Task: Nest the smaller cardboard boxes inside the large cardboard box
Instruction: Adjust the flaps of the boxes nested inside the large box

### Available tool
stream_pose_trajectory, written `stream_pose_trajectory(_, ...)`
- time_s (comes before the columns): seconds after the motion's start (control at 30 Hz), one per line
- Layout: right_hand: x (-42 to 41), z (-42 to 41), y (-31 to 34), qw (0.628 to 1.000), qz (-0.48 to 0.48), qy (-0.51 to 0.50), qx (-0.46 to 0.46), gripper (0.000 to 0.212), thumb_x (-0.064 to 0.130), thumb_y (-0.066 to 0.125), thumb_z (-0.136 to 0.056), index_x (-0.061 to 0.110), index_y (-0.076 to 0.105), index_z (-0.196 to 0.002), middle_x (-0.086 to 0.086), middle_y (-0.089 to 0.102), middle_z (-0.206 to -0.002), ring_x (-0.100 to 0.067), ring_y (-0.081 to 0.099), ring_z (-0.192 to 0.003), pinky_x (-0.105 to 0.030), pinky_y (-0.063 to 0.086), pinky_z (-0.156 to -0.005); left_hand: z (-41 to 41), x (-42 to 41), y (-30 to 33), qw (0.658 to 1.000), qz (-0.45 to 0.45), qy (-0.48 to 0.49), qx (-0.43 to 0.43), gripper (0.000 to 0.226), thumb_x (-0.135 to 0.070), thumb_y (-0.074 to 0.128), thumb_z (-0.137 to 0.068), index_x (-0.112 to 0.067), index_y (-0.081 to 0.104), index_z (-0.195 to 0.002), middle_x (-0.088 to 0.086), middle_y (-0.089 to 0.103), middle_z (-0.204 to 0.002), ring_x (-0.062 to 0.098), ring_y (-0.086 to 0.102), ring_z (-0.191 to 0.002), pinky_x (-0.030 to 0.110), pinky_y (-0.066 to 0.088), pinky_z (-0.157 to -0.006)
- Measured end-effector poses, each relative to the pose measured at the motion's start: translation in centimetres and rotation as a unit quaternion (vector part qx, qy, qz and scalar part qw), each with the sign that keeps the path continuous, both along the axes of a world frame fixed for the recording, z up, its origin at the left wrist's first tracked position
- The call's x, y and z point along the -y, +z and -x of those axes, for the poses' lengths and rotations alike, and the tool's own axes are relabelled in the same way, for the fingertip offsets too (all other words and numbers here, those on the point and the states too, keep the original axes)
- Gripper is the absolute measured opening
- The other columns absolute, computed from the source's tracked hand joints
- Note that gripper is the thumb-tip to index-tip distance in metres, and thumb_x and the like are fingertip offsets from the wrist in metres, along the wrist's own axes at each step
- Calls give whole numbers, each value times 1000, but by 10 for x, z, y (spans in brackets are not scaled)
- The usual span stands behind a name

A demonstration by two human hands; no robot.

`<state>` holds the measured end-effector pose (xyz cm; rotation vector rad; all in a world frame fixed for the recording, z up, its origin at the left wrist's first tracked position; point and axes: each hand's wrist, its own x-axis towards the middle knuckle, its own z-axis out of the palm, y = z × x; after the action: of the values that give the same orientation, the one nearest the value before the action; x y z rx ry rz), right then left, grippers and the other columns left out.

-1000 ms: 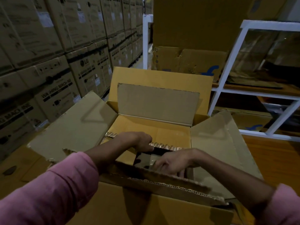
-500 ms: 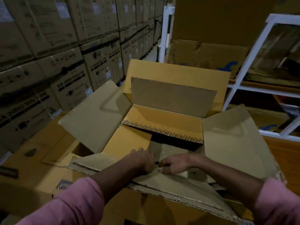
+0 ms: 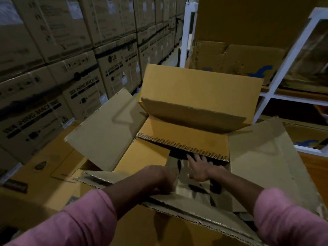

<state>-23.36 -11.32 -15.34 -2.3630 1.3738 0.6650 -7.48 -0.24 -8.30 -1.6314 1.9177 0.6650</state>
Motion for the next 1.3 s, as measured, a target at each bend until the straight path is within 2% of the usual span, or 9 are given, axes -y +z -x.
stream_pose_trajectory(0.17,32,0,34,978,163,26,125,88,51,48,-101,30,-12,-162,-7,-12,-170,-40,-5,-156,-65,6,-123,4,34,23,999,-29,11,-10,50,-34,44,-107,-6,42,-148,12,58,-127,28,57,-108,37,44,-81)
stream_pose_trajectory(0.27,62,1,46,964,229,26,135,87,48,49,-101,27,-10,-162,-4,-29,-167,-36,-22,-154,-67,-1,-122,8,59,41,1000,9,19,-23,55,-35,44,-107,-5,36,-153,18,48,-149,33,50,-131,40,42,-100)
stream_pose_trajectory(0.33,84,-1,50,956,259,16,136,88,46,49,-101,24,-8,-163,-5,-32,-166,-36,-27,-152,-69,-2,-120,9,74,51,998,32,24,-40,54,-34,45,-107,-8,36,-154,17,46,-152,33,47,-135,39,40,-105)
stream_pose_trajectory(0.47,125,-5,59,953,266,-15,142,87,47,46,-102,19,-10,-163,-4,-29,-167,-36,-30,-151,-73,-2,-117,8,107,54,997,35,43,-49,55,-36,47,-106,-13,35,-155,12,44,-154,31,45,-138,41,39,-108)
stream_pose_trajectory(0.6,147,-7,60,953,272,-38,128,87,47,48,-101,17,-6,-163,0,-22,-169,-35,-27,-152,-74,-3,-116,7,137,35,995,22,75,-54,51,-38,49,-105,-12,44,-149,12,53,-145,29,53,-129,36,42,-98)
stream_pose_trajectory(0.83,169,-5,63,956,264,-29,126,88,47,55,-98,17,4,-163,3,-10,-170,-34,-18,-155,-75,11,-116,14,158,5,988,9,131,-86,49,-28,53,-105,-10,43,-149,12,52,-145,27,56,-128,27,43,-87)
stream_pose_trajectory(0.97,174,3,64,954,264,-6,139,81,45,59,-95,17,18,-159,2,-2,-170,-35,-9,-156,-73,18,-114,18,157,-12,996,4,70,-50,36,-24,50,-105,-4,51,-136,18,59,-134,27,59,-103,30,42,-81)
stream_pose_trajectory(1.17,160,9,50,945,300,26,131,74,41,62,-94,18,28,-155,-1,-6,-169,-39,-10,-154,-74,19,-114,20,146,-16,998,7,-39,54,43,-36,56,-102,-14,51,-139,11,59,-136,30,58,-121,36,40,-83)
stream_pose_trajectory(1.3,145,9,45,932,318,33,171,62,35,62,-95,16,38,-149,-10,7,-166,-40,1,-154,-71,21,-115,23,136,-24,982,-49,-119,138,53,-47,58,-99,-23,49,-146,7,53,-144,30,51,-131,50,40,-105)
